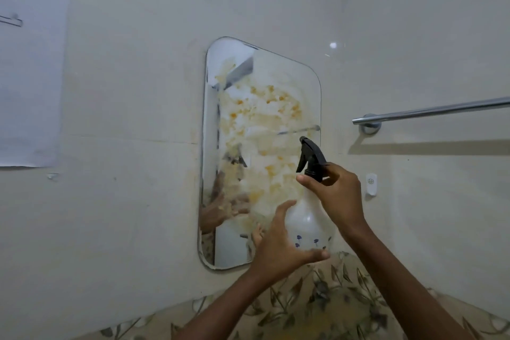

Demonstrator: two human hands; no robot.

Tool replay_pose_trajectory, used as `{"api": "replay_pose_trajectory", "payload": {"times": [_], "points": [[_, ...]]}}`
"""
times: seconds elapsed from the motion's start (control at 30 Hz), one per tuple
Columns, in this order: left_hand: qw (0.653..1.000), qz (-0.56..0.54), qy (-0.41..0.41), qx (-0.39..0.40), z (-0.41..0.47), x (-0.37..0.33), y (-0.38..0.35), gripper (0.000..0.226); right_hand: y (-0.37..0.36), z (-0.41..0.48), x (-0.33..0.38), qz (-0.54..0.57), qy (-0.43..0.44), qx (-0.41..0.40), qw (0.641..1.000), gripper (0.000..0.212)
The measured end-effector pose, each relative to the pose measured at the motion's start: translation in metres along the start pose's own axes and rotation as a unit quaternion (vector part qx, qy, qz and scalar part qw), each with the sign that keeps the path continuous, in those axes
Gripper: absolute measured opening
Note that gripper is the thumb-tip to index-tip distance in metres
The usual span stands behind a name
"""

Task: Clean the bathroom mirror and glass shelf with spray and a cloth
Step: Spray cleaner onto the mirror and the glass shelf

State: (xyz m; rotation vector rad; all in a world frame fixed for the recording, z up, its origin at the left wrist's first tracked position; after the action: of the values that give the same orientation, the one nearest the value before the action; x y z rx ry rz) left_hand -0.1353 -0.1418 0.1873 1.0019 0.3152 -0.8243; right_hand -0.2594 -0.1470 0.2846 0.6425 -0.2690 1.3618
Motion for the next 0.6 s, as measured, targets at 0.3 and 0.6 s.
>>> {"api": "replay_pose_trajectory", "payload": {"times": [0.3, 0.6], "points": [[0.983, 0.152, -0.029, -0.099, -0.023, 0.000, 0.055, 0.093, -0.055, 0.018, 0.010, 0.315, -0.071, 0.054, 0.945, 0.032], [0.860, 0.492, -0.067, -0.118, -0.005, -0.021, 0.164, 0.068, -0.038, 0.063, 0.030, 0.325, -0.063, 0.028, 0.943, 0.018]]}}
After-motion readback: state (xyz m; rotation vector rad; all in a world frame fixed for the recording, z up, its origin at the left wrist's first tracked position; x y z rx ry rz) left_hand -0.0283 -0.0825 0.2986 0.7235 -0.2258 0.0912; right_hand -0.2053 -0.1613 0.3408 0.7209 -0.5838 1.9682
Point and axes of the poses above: each hand's wrist, its own z-axis towards the middle knuckle, its own y-axis out of the back of the hand, x = y × z, the point moved 10 cm from there along z, towards the middle knuckle, and after that the axes turned 13 degrees about x, right-handed, at the moved point
